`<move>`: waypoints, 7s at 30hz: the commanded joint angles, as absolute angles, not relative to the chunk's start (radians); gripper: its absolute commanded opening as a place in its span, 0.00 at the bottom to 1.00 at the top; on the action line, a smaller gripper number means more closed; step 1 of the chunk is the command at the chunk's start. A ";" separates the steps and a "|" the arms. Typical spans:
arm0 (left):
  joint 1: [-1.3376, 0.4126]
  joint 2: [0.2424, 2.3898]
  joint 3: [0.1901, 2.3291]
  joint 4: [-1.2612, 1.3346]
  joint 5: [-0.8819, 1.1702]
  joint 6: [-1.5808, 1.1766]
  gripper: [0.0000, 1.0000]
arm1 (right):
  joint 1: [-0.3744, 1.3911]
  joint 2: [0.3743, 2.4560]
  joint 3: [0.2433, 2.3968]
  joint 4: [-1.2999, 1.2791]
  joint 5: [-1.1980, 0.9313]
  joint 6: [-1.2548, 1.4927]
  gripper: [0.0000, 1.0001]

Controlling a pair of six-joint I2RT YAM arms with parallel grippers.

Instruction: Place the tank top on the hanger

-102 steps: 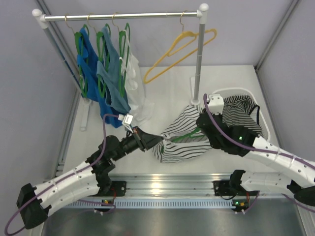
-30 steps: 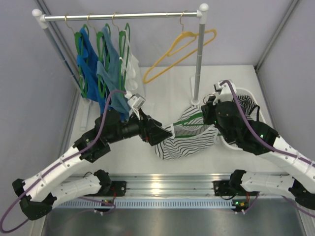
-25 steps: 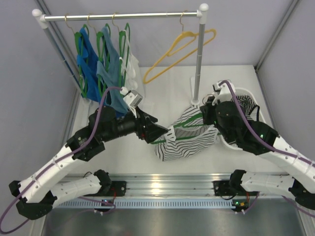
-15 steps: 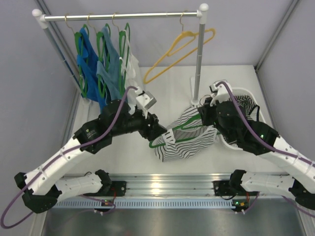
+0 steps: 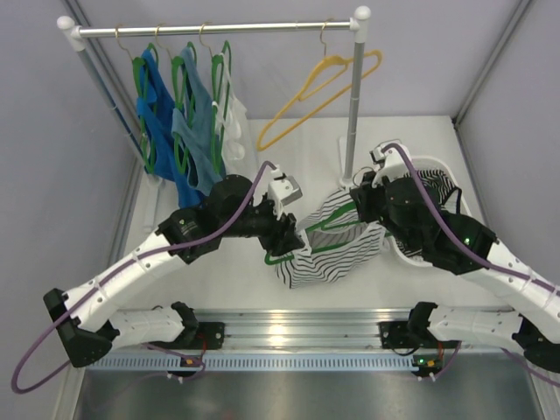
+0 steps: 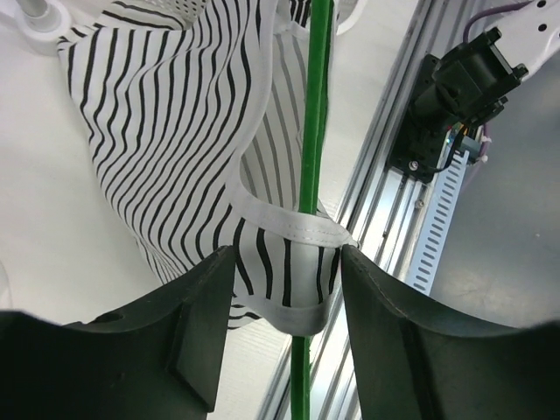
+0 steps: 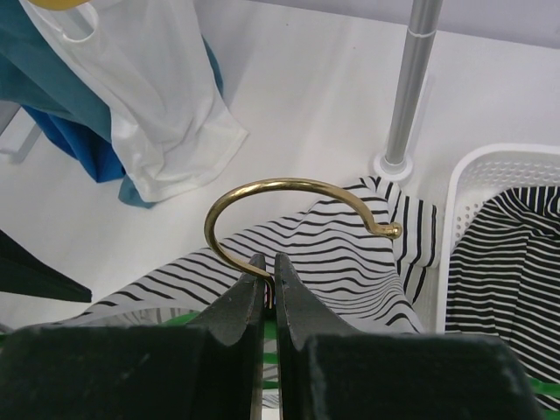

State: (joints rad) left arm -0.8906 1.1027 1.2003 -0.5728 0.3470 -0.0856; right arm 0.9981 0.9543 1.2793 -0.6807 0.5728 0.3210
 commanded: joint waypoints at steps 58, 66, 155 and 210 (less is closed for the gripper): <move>-0.891 0.997 0.969 -0.253 0.385 -0.150 0.00 | 0.983 0.871 1.364 -0.775 0.646 0.370 0.86; -0.893 1.029 0.982 -0.258 0.380 -0.161 0.00 | 0.983 0.887 1.330 -0.776 0.517 0.368 0.95; -0.893 0.700 1.005 -0.702 0.111 -0.345 0.00 | 0.841 1.133 1.604 -0.836 0.443 0.284 0.63; -0.891 0.934 1.224 -0.747 -0.294 -0.365 0.00 | 0.796 0.983 1.494 -0.864 0.457 0.319 0.62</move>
State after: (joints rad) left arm -0.8925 0.9089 1.1332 -0.8070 -0.1753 -0.3550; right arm 0.8085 1.0012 1.4918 -0.8658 0.4377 0.3153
